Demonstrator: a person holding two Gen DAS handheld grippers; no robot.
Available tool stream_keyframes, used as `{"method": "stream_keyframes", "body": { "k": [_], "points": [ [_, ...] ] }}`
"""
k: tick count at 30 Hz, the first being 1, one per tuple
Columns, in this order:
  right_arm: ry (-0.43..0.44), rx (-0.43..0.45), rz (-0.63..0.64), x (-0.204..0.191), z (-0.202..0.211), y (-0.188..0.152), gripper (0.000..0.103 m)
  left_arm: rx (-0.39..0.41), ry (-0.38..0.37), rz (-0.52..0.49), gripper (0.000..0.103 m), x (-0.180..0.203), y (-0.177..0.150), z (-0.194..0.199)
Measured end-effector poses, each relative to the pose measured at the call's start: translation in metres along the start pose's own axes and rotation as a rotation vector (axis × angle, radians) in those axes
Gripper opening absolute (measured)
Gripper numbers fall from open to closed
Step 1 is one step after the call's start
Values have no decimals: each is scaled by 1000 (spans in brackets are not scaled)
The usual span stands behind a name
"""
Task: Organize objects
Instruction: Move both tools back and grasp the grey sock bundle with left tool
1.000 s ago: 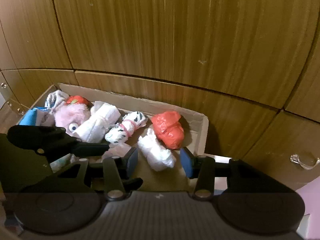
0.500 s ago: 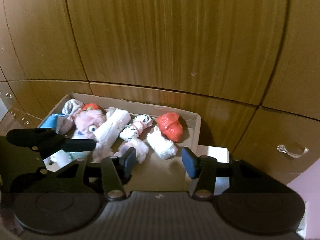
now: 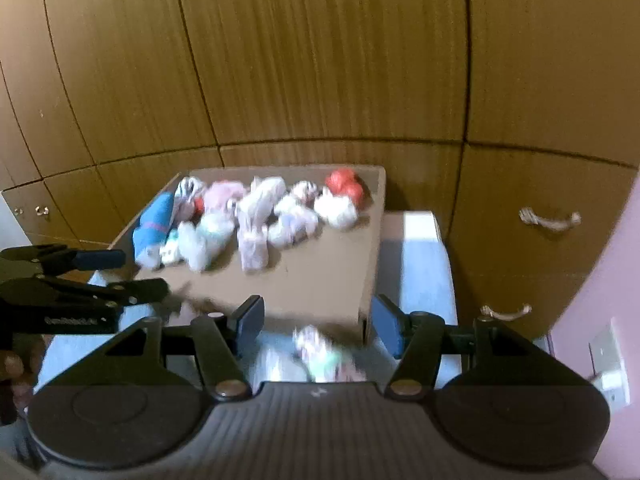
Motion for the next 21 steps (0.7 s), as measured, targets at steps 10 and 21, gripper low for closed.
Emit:
{"method": "stream_keyframes", "body": {
  "k": [10,21],
  "points": [
    [-18,-5,-44,-1,1,-52,56,-21,-41,-7,83,23,-58,6],
    [-15,11,-47,-1,4,-63,56,-39,-123,-97,83,83,-67,-3]
  ]
}}
Point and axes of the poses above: each gripper's, at about its wrist camera, not at the fingertips, and z roughly against the way its jaws point, x to its right, y to its top, the point moved 10 cm from there along -z, roughly the way its jaws point, and after that the axes turned 7 degrees about -x, right-handed, at the moved point
